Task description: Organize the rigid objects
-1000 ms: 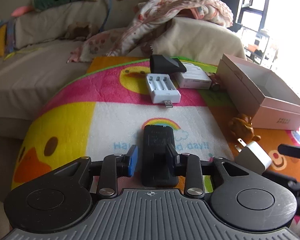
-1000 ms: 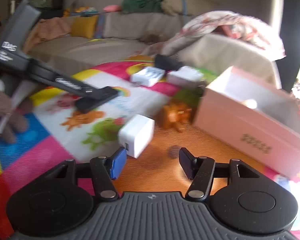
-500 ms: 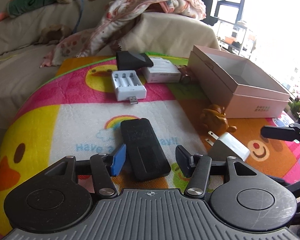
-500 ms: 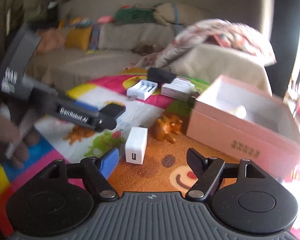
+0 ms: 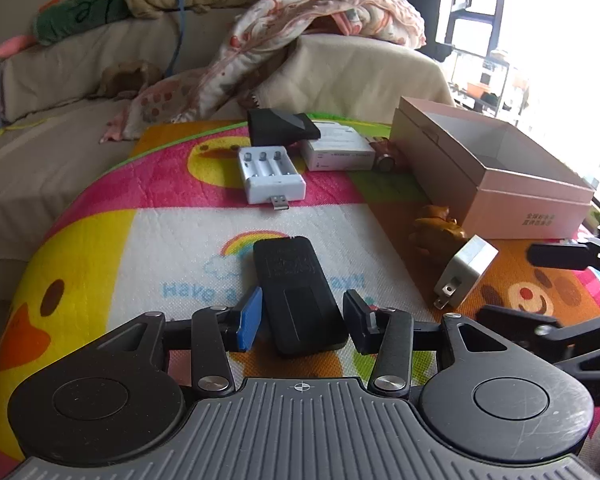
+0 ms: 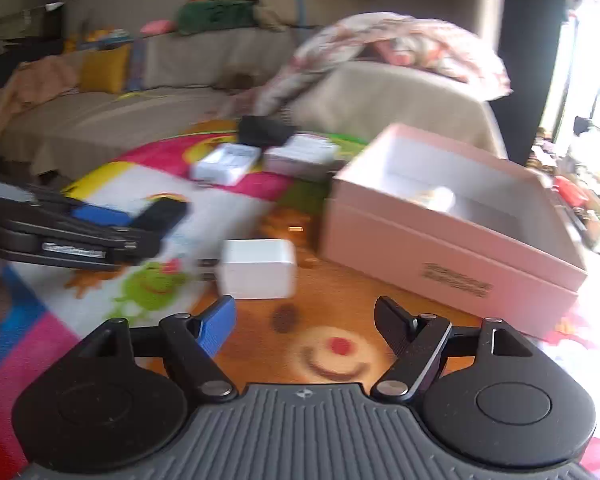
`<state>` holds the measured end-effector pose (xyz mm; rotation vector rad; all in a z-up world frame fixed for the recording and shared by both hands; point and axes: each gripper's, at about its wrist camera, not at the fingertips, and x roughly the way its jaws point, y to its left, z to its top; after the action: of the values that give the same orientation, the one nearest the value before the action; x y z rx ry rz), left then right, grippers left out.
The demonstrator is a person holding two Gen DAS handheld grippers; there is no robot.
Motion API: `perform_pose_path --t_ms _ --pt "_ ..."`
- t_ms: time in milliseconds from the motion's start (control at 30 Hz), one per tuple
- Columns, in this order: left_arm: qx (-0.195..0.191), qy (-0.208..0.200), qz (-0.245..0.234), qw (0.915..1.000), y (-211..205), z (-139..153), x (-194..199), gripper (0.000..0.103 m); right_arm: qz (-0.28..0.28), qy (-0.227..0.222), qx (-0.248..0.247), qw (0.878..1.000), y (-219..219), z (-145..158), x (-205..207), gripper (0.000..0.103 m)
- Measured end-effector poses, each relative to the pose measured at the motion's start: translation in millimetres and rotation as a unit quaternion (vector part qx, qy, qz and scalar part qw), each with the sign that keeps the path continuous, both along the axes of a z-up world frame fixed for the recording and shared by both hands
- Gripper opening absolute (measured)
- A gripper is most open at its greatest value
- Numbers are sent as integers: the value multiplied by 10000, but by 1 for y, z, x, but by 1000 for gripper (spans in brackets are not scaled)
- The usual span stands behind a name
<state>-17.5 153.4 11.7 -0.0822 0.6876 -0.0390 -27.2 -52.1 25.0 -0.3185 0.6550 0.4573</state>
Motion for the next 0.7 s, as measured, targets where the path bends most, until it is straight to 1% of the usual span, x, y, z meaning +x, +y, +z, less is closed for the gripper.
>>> perform_pose_path --t_ms 67,100,167,233,267,300,367,400,500,600,700 --pt "-134 -2 49 9999 3 0 0 49 189 -107 -103 9997 10 -1 1 77" --pt "-144 21 79 9999 3 1 1 49 284 -69 -105 9995 15 -4 6 77" --pt "7 73 99 9999 -2 2 4 49 407 80 -76 9991 24 -5 14 77" --pt "209 79 99 9997 -9 2 6 50 349 199 -20 9992 28 -7 21 76" --pt "286 78 120 9995 -12 2 7 50 328 277 9 9991 29 -6 23 64" --pt "352 76 134 9993 -14 2 7 50 346 374 24 9987 29 -5 24 60" --pt "400 95 78 9991 -17 3 5 45 396 422 54 9983 23 -2 20 60" --pt "369 119 -9 9992 -18 4 2 44 415 402 29 9983 18 0 15 60" --pt "108 249 -556 9981 -28 9 -13 44 471 384 -68 9981 -4 5 -1 60" --pt "57 350 -1134 9929 -50 17 -33 44 436 305 -225 9983 -33 11 -20 60" --pt "-46 258 -1635 9862 -74 36 -42 43 280 98 -331 9990 -63 24 -37 60"
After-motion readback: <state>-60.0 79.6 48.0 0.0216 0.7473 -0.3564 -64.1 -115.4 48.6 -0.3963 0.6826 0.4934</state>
